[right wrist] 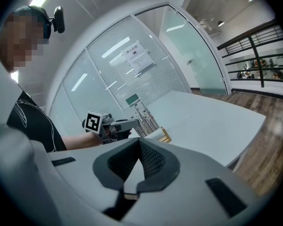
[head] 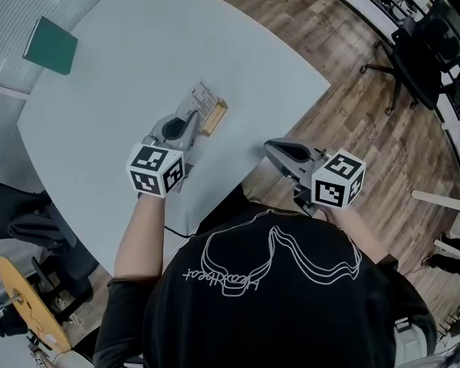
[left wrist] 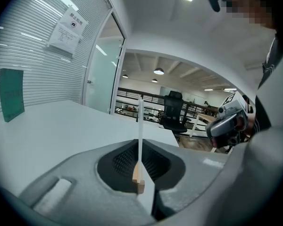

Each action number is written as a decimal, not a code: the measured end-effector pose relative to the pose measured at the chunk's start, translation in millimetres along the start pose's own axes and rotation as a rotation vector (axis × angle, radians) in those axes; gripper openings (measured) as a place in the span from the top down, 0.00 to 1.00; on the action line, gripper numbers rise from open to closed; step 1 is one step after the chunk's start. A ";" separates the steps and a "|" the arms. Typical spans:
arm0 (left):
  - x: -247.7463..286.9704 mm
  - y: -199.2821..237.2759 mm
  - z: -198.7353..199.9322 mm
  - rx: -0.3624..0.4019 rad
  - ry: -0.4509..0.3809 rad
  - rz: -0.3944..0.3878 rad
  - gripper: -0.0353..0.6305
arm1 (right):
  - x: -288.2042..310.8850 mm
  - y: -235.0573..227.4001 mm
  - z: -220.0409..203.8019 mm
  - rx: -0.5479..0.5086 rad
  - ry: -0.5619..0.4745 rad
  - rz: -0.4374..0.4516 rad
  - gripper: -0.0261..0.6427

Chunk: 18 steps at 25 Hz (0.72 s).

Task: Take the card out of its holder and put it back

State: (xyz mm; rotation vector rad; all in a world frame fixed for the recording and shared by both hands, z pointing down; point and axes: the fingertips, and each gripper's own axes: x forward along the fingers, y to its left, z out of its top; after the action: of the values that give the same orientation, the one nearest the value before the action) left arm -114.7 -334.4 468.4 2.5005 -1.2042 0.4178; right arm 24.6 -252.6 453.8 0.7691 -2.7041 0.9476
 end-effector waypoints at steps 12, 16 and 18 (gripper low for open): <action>7.4 4.2 -8.3 -0.027 0.008 0.001 0.91 | 4.1 -8.5 0.3 0.023 0.003 -0.002 0.95; 9.7 3.8 -13.3 -0.028 0.013 0.002 0.91 | 2.0 -11.5 -0.3 0.023 0.001 -0.007 0.95; 10.8 4.7 -15.4 -0.029 0.017 0.002 0.91 | 2.0 -12.2 -0.2 0.025 0.000 -0.008 0.95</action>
State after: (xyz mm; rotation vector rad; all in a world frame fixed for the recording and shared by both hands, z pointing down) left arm -113.8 -338.2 487.4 2.4666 -1.1979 0.4174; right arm 29.3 -261.4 461.1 0.7849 -2.6920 0.9816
